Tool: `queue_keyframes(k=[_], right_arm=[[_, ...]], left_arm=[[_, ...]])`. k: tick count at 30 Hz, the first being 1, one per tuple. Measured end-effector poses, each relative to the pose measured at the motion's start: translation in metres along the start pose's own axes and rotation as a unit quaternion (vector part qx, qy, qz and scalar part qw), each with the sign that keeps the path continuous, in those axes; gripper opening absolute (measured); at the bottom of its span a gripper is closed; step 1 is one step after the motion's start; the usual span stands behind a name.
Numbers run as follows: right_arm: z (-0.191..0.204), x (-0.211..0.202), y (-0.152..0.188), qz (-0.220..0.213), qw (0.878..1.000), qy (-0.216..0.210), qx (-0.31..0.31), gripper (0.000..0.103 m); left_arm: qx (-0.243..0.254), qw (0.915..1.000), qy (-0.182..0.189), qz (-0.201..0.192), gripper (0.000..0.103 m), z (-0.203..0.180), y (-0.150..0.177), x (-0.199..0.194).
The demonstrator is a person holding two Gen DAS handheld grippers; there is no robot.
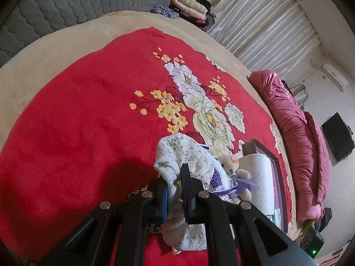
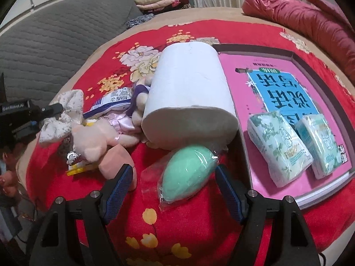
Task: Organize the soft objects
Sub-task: 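Grasp the white floral scrunchie with the left gripper while the right grasps the green sponge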
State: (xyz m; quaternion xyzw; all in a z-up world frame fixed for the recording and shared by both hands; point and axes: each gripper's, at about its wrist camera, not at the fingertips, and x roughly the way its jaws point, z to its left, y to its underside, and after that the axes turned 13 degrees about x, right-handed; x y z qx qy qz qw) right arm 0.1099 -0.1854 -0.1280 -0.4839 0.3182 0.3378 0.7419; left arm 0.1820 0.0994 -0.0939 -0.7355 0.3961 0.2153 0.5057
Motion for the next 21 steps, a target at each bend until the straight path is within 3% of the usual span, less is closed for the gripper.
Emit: queue_keyframes(k=[5,13,21], right_arm=[[-0.001,0.0,0.001,-0.005,1.0,0.001,-0.011,0.076],[-0.005,0.002,-0.001,-0.005,1.0,-0.017,-0.017,0.056],[-0.007,0.0,0.001,-0.008,0.999,-0.03,-0.024,0.05]], left_arm=[[-0.009,0.9999,0.002,-0.006,0.01,0.0,0.0,-0.004],[-0.026,0.9994,0.005,-0.022,0.01,0.01,-0.004,-0.015],[-0.023,0.9995,0.016,-0.017,0.01,0.007,-0.004,-0.015]])
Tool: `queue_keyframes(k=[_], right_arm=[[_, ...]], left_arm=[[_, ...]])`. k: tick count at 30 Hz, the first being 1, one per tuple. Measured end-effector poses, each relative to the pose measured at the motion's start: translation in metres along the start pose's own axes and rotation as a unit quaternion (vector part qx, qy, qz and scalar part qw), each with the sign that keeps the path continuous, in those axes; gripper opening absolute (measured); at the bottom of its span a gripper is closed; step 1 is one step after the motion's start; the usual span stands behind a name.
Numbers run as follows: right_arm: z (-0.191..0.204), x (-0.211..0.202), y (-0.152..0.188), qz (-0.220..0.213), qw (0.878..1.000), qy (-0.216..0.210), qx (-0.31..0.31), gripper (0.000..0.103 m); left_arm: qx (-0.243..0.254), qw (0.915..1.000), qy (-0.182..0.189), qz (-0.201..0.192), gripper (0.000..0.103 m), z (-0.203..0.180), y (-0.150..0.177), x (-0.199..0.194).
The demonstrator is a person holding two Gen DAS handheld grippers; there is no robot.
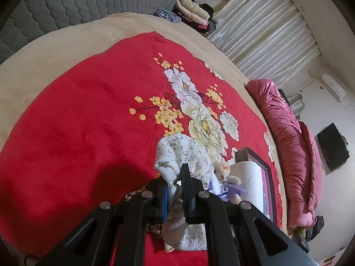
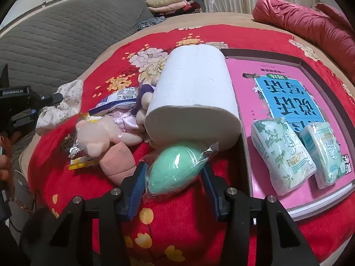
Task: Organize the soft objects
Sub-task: 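Grasp the white floral scrunchie with the left gripper while the right grasps the green sponge, then carry the scrunchie and the green sponge over the pink tray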
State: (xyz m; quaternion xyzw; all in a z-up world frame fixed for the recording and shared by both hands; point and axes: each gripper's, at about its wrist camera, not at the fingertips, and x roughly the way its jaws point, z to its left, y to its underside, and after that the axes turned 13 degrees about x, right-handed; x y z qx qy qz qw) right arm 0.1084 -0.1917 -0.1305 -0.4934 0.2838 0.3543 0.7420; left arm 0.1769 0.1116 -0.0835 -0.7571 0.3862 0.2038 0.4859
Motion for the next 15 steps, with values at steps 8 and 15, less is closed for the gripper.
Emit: queue_keyframes(k=[8,15], right_arm=[[-0.003,-0.01,0.006,0.001,1.0,-0.014,0.001,0.047],[-0.005,-0.022,0.007,-0.01,1.0,-0.015,-0.001,0.046]], left_arm=[[0.0,1.0,0.0,-0.001,0.01,-0.001,-0.001,-0.002],[0.002,1.0,-0.003,-0.003,0.01,-0.002,0.0,-0.003]])
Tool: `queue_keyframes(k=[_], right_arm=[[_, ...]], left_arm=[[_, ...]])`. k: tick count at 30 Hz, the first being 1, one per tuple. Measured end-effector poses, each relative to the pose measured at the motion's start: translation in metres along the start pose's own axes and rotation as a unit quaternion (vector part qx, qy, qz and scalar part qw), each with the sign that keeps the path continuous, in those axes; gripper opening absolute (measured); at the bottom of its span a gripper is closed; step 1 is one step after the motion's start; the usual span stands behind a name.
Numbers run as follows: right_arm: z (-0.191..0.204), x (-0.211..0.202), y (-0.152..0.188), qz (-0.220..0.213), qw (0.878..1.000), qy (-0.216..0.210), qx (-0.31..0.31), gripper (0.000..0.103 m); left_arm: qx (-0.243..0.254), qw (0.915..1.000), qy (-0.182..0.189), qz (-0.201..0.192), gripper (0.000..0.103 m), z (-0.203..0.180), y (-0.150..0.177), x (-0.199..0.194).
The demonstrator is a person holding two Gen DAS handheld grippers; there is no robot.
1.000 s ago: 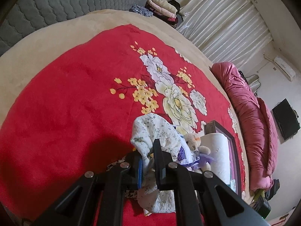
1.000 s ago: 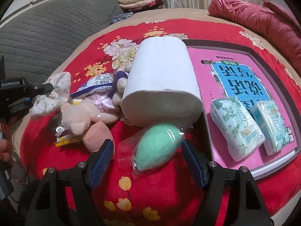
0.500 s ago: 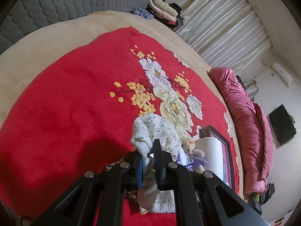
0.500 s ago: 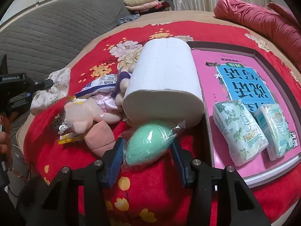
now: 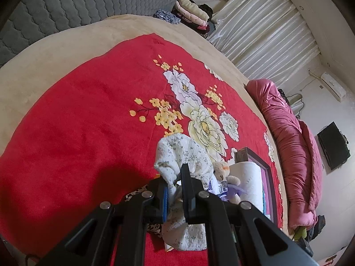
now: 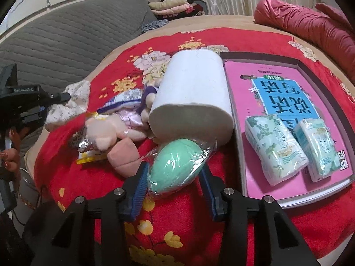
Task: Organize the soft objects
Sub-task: 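Carry the scrunchie and the green sponge over the pink tray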
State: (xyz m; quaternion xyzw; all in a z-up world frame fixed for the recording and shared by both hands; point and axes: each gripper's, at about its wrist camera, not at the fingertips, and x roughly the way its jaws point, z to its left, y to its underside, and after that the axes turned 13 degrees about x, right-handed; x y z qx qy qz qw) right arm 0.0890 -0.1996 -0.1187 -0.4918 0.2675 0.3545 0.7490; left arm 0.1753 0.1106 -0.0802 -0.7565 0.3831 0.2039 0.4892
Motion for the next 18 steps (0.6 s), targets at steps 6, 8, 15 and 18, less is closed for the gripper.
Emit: queue_keyframes(k=[6,8,15,18], right_arm=[[0.005,-0.025,-0.003,-0.037,0.999,-0.008,-0.012,0.046],[0.006,-0.031,-0.006,-0.05,0.999,-0.006,-0.016,0.046],[-0.003,-0.045,-0.014,-0.092,0.995,0.018,-0.017,0.046],[-0.01,-0.052,-0.018,-0.11,0.994,0.025,-0.011,0.046]], left_arm=[[0.001,1.0,0.002,-0.004,0.01,-0.001,-0.001,-0.002],[0.001,1.0,0.003,-0.006,0.01,-0.002,-0.001,-0.003],[0.013,0.9998,0.017,-0.008,0.01,-0.02,-0.004,-0.004],[0.025,0.9993,0.026,-0.009,0.01,-0.036,-0.006,-0.002]])
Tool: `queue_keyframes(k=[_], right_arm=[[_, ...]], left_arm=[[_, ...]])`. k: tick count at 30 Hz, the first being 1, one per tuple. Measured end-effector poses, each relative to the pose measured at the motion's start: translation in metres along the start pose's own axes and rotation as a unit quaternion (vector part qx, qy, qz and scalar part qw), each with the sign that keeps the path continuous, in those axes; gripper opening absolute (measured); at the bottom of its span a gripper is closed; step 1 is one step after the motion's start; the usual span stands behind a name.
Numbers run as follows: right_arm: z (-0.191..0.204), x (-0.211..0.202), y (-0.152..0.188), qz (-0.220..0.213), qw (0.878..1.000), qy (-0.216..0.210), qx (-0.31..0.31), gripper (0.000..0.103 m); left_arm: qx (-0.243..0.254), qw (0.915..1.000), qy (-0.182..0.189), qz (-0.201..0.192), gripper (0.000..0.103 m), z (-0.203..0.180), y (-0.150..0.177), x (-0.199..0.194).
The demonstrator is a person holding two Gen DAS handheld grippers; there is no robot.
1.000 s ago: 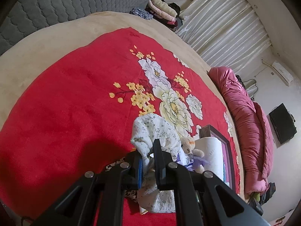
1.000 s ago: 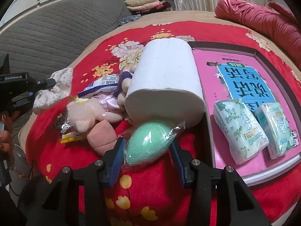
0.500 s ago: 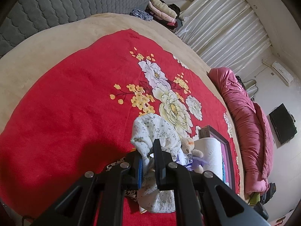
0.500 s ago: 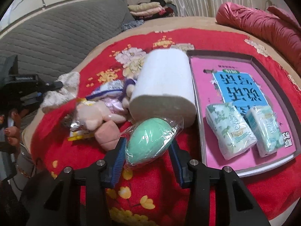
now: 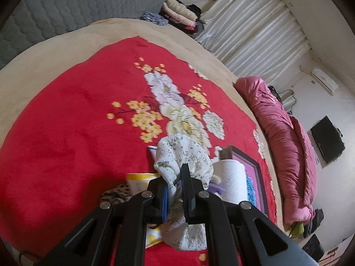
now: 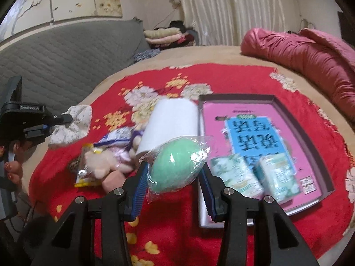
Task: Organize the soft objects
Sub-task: 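Carry the scrunchie and the green sponge over the pink tray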
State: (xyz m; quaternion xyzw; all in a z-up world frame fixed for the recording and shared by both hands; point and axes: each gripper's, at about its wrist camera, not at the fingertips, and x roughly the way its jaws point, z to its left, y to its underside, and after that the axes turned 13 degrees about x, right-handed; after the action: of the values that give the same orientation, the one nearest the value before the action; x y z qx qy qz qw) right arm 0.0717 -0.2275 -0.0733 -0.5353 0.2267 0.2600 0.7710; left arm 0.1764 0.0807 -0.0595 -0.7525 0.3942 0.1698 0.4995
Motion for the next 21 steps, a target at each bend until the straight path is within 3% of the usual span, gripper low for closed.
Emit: queue_keyframes(k=[21], right_arm=[[-0.068,-0.026,-0.024,-0.073,0.992,0.072,0.075,0.046]], left_arm=[[0.091,0.9948,0.041,0.02,0.01,-0.115,-0.016,0.049]])
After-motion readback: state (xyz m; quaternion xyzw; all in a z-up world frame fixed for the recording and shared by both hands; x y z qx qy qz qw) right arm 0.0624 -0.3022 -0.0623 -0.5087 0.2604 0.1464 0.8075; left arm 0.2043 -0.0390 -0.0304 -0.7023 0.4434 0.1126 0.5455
